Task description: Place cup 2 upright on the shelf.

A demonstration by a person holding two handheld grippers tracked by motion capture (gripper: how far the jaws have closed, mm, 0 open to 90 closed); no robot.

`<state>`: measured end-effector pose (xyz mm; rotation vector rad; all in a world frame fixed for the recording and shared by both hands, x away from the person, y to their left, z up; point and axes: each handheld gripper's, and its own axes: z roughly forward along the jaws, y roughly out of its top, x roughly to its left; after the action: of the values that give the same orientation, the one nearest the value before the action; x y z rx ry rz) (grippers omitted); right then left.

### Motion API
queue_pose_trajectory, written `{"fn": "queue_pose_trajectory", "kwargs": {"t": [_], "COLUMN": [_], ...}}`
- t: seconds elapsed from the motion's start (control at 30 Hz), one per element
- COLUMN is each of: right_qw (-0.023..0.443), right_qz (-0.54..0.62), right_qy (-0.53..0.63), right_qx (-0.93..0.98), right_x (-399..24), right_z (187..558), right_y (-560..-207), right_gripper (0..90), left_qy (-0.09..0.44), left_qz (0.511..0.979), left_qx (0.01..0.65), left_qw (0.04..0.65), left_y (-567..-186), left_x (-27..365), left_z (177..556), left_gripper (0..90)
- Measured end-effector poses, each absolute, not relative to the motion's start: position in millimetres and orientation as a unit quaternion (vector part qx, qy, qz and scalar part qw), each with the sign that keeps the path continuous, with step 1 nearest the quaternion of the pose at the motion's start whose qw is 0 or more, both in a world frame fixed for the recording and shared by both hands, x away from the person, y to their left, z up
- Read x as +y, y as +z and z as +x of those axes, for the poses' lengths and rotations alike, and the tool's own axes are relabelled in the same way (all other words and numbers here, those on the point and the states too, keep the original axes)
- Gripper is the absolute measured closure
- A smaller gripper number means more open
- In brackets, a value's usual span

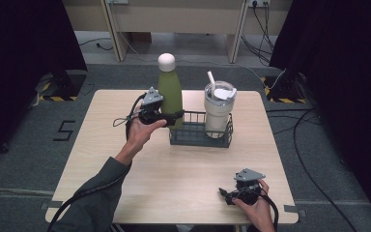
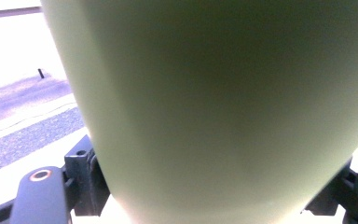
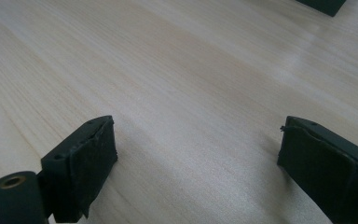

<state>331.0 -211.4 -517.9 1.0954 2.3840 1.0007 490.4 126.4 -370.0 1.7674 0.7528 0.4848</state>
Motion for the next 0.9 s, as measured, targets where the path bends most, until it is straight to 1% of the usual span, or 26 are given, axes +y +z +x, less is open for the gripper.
{"fn": "queue_pose_trajectory", "kwargs": {"t": [0.47, 0.9], "right_qw": [0.165, 0.165], "right_qz": [0.383, 0.383], "right_qy": [0.351, 0.352], "right_qx": [0.838, 0.838], "right_x": [-211, -211], "right_z": [331, 331], "right_y": [-518, -518], "right_gripper": [11.3, 11.3], "left_qy": [0.194, 0.192], "left_qz": [0.745, 0.746], "left_qx": [0.321, 0.33], "left_qw": [0.551, 0.546], "left_y": [-374, -384], "left_x": [103, 98], "left_z": [506, 516], "left_gripper": [20.6, 20.5]}}
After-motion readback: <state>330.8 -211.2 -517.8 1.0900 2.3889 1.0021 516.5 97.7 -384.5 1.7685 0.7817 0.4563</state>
